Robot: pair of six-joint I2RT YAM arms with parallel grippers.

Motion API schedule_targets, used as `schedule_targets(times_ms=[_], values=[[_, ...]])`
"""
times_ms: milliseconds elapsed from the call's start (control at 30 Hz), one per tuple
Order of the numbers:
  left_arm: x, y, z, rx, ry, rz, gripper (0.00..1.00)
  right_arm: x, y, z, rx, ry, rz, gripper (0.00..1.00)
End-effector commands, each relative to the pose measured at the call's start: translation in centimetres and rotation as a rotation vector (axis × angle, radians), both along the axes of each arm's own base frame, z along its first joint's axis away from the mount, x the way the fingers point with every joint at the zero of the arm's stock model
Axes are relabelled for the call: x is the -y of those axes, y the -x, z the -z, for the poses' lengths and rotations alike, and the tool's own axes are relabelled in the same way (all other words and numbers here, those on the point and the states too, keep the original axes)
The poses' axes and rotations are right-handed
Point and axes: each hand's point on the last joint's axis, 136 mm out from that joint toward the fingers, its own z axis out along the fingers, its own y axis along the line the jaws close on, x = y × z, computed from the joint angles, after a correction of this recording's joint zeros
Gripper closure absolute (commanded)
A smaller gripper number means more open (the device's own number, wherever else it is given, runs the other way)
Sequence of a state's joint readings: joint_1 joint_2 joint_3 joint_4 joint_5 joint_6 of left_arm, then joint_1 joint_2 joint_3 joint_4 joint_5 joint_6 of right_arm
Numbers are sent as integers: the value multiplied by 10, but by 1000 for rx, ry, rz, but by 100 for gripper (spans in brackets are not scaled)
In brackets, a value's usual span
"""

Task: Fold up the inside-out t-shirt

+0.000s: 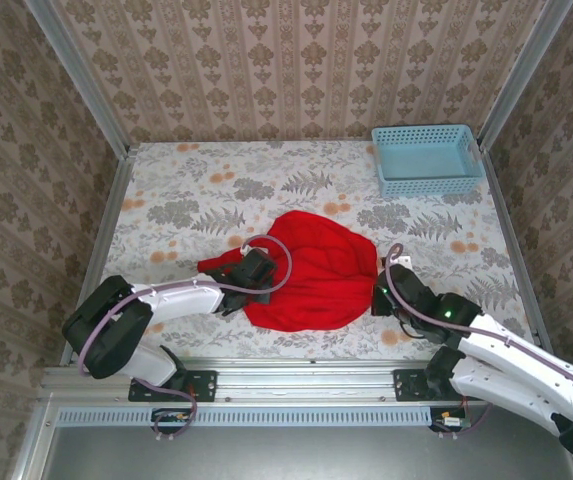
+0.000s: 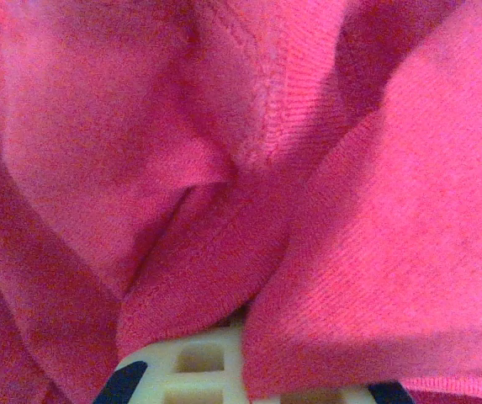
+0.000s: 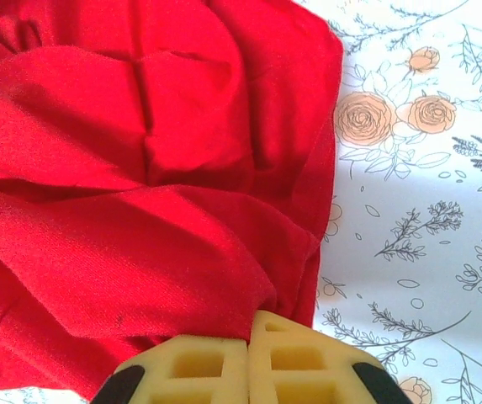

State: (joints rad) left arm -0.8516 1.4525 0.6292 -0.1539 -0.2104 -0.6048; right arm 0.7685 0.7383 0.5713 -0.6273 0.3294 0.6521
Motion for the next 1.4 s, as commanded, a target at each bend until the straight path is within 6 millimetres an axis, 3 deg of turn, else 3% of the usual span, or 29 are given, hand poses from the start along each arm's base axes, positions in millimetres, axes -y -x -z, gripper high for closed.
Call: schedule_targets(times_ms=[0, 133, 367, 467, 700, 767, 867, 933, 1067, 1167, 1367], values=[[-21, 8, 14, -26, -98, -11, 95, 15, 3, -23, 47, 17, 18, 84], [-21, 8, 14, -25, -99, -12, 95, 14, 4, -24, 44, -16, 14, 73], [-21, 8, 14, -24, -100, -9, 95, -2, 0, 6, -38, -87, -17, 57], [-22, 8, 13, -22, -99, -10, 95, 0, -5, 25, -110, -120, 19, 54], [-19, 9, 14, -28, -86, -1, 95, -19, -28, 44, -166, -282, 3, 48], [-17, 8, 13, -29, -80, 2, 95, -29, -33, 44, -176, -317, -25, 50], [-16, 8, 12, -25, -82, 5, 95, -41, -37, 42, -194, -343, -66, 63], [-17, 7, 11, -23, -90, 6, 97, -44, -39, 36, -192, -342, -83, 81], [-23, 5, 9, -16, -113, -4, 100, -17, -38, 20, -127, -158, -31, 100], [-29, 3, 5, -9, -122, -16, 100, 10, -29, 1, -68, 69, 5, 100], [-28, -8, -36, 74, -76, -21, 100, 17, -23, -45, 39, 341, -18, 100]])
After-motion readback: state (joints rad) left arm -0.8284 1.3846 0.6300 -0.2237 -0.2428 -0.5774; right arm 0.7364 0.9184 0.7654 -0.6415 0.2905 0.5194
